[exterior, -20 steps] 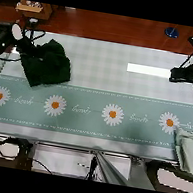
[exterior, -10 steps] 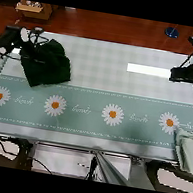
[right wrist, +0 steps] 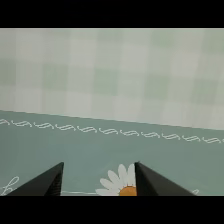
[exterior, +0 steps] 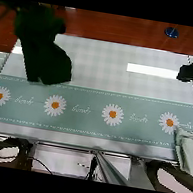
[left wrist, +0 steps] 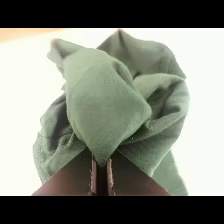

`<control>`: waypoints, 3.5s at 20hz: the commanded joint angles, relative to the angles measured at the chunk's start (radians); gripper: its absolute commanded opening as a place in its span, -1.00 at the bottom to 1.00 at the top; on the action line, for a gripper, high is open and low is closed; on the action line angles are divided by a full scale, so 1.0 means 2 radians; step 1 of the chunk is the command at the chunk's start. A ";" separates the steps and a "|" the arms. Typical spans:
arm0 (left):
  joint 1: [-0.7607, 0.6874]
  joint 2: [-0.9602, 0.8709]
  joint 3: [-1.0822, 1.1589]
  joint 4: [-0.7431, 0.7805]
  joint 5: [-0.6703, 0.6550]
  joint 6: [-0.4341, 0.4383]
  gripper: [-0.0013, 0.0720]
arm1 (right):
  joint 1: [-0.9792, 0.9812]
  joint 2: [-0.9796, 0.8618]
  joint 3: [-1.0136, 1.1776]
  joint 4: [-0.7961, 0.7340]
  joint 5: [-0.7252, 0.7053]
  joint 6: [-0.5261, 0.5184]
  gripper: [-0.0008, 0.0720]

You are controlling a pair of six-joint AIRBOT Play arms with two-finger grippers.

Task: Fold the shirts.

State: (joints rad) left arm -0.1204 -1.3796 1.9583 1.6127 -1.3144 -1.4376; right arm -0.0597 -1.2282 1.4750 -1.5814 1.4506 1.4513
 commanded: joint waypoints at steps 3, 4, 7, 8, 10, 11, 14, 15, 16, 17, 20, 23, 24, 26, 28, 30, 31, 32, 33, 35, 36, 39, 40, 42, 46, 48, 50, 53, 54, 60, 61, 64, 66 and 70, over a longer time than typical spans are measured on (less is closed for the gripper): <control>-0.104 0.111 0.035 -0.012 -0.002 -0.004 -0.91 | 0.000 0.098 0.000 0.002 0.004 0.000 0.47; -0.125 0.119 0.035 -0.012 -0.002 -0.004 -0.91 | 0.000 0.113 0.001 0.002 0.004 0.000 0.47; -0.192 0.123 0.033 -0.012 -0.002 -0.014 -0.91 | 0.000 0.151 0.001 -0.005 0.004 0.000 0.47; -0.215 0.121 0.032 -0.012 -0.002 -0.017 -0.91 | 0.000 0.160 0.000 -0.010 0.004 0.000 0.47; -0.258 0.112 0.030 -0.012 -0.002 -0.021 -0.91 | 0.000 0.171 0.000 -0.024 0.004 0.000 0.47; -0.280 0.106 0.030 -0.012 -0.001 -0.021 -0.91 | 0.000 0.173 0.000 -0.026 0.004 0.000 0.47; -0.322 0.073 0.030 -0.012 -0.001 -0.021 -0.91 | 0.000 0.172 0.000 -0.021 0.008 0.000 0.47; -0.332 0.059 0.030 -0.012 -0.001 -0.021 -0.91 | 0.000 0.172 0.000 -0.021 0.008 0.000 0.47; -0.340 0.043 0.030 -0.012 -0.001 -0.021 -0.91 | 0.000 0.172 0.000 -0.022 0.008 0.000 0.47; -0.349 0.023 0.030 -0.012 -0.001 -0.021 -0.91 | 0.000 0.172 0.000 -0.022 0.008 0.000 0.47; -0.373 -0.043 0.030 -0.014 0.004 -0.021 -0.91 | 0.000 0.172 0.000 -0.022 0.008 0.000 0.47; -0.390 -0.117 0.030 -0.035 0.045 -0.020 -0.89 | 0.000 0.172 0.000 -0.022 0.008 0.000 0.47; -0.392 -0.140 0.030 -0.039 0.064 -0.016 -0.36 | 0.000 0.172 0.000 -0.022 0.007 0.000 0.47; -0.390 -0.165 0.030 -0.035 0.083 -0.015 0.85 | 0.000 0.172 0.000 -0.023 0.007 0.000 0.47; -0.376 -0.161 0.030 0.004 0.052 -0.015 0.86 | 0.000 0.172 0.000 -0.028 0.007 0.000 0.47; -0.348 -0.141 0.030 0.052 -0.023 -0.014 0.86 | 0.000 0.172 0.000 -0.039 0.004 0.000 0.47; -0.327 -0.131 0.030 0.058 -0.068 -0.007 0.85 | 0.000 0.172 0.000 -0.039 0.001 0.000 0.47; -0.299 -0.123 0.030 0.057 -0.112 -0.006 0.85 | 0.000 0.172 0.000 -0.039 -0.005 0.000 0.47; -0.269 -0.117 0.029 0.050 -0.149 -0.006 0.85 | 0.000 0.172 0.000 -0.039 -0.010 0.000 0.47; -0.207 -0.109 0.025 -0.006 -0.184 -0.006 0.85 | 0.000 0.168 -0.001 -0.049 -0.009 -0.002 0.47; -0.174 -0.102 0.011 -0.046 -0.185 -0.008 0.85 | 0.000 0.164 -0.003 -0.058 -0.007 -0.002 0.47; -0.099 -0.085 -0.062 -0.151 -0.185 -0.007 0.85 | 0.000 0.148 -0.025 -0.064 -0.010 -0.001 0.47; -0.081 -0.080 -0.096 -0.179 -0.184 -0.007 0.85 | 0.000 0.141 -0.037 -0.061 -0.012 -0.001 0.47; -0.062 -0.071 -0.169 -0.210 -0.171 -0.005 0.85 | 0.000 0.124 -0.062 -0.060 -0.021 -0.001 0.48; -0.059 -0.046 -0.330 -0.247 -0.088 0.013 0.89 | 0.000 0.089 -0.097 -0.034 -0.026 -0.006 0.49; -0.059 -0.043 -0.391 -0.290 -0.053 0.037 0.92 | 0.000 0.076 -0.099 -0.026 -0.027 -0.006 0.49; -0.059 -0.043 -0.438 -0.330 -0.012 0.059 0.92 | 0.000 0.070 -0.099 -0.020 -0.035 -0.006 0.49; -0.059 -0.051 -0.478 -0.387 0.050 0.075 0.92 | 0.000 0.069 -0.099 -0.014 -0.050 -0.006 0.49; -0.059 -0.059 -0.480 -0.406 0.056 0.087 0.92 | 0.000 0.069 -0.099 -0.012 -0.053 -0.006 0.49; -0.060 -0.106 -0.479 -0.497 0.109 0.111 0.92 | 0.000 0.069 -0.099 -0.006 -0.056 -0.006 0.49; -0.061 -0.111 -0.479 -0.500 0.119 0.111 0.92 | 0.000 0.069 -0.099 -0.006 -0.056 -0.006 0.49; -0.068 -0.118 -0.477 -0.516 0.145 0.111 0.92 | 0.000 0.069 -0.099 -0.006 -0.056 -0.006 0.49; -0.075 -0.122 -0.477 -0.528 0.166 0.111 0.92 | 0.000 0.069 -0.099 -0.006 -0.056 -0.006 0.49; -0.088 -0.139 -0.474 -0.560 0.177 0.110 0.91 | 0.000 0.069 -0.099 -0.007 -0.056 -0.006 0.49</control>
State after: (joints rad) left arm -0.2802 -1.6348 1.0065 0.5339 -1.0023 -1.2182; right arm -0.0601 -1.0897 1.2766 -1.5932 1.3388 1.4384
